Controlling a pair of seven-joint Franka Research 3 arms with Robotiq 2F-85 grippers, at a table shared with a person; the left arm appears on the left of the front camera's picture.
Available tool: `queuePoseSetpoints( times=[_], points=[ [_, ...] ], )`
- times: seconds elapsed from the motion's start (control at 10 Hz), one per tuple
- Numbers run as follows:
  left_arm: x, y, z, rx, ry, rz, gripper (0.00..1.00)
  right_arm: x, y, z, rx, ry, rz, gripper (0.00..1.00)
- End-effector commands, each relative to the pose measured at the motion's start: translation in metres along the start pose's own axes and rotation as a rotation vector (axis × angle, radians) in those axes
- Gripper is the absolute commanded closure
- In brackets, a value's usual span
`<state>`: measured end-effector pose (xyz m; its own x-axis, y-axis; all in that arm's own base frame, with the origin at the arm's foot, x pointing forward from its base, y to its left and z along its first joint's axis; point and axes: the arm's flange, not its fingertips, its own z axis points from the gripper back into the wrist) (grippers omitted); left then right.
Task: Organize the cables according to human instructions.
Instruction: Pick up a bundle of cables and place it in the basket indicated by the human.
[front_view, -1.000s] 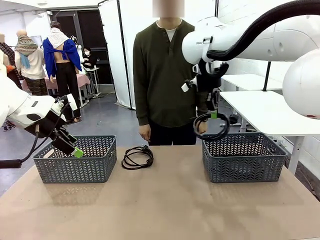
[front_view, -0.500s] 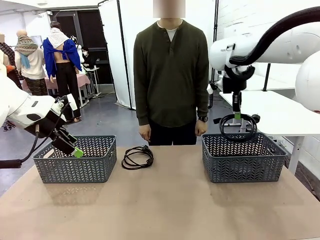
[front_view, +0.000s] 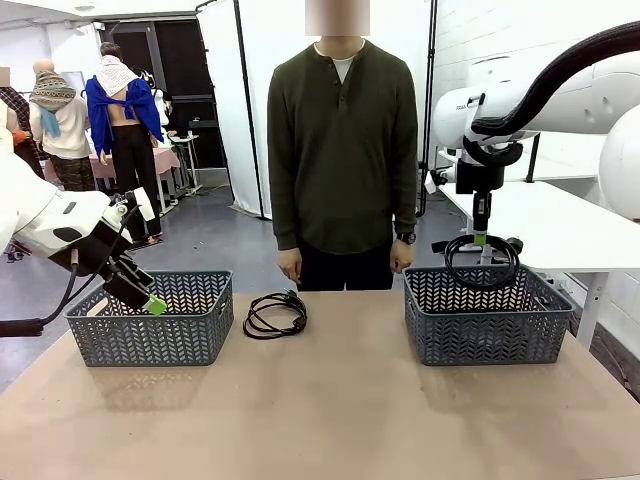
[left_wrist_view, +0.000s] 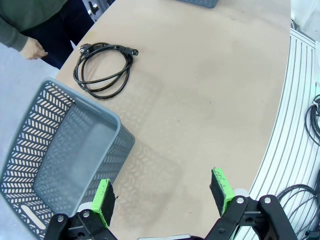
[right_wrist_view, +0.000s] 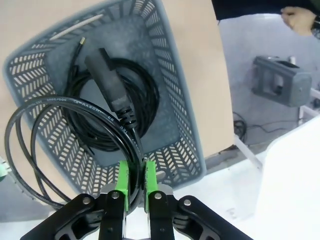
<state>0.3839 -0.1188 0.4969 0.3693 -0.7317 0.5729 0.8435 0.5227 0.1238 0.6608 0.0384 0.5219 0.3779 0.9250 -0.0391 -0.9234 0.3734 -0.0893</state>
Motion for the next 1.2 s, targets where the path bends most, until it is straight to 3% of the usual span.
queuePoseSetpoints(
  times=[0.0, 0.2, 1.1],
  points=[
    [-0.003, 0.004, 0.000, -0.020, -0.015, -0.010, 0.00, 0.004, 0.003, -0.003, 0.002, -0.050, 0.052, 1.00],
    [-0.003, 0.004, 0.000, -0.020, -0.015, -0.010, 0.00, 0.000, 0.000, 0.000, 0.000, 0.000, 0.000, 1.00],
    [-0.003, 0.004, 0.000, -0.020, -0.015, -0.010, 0.00, 0.025, -0.011, -0.014, -0.024, -0.056, 0.112, 1.00]
  ],
)
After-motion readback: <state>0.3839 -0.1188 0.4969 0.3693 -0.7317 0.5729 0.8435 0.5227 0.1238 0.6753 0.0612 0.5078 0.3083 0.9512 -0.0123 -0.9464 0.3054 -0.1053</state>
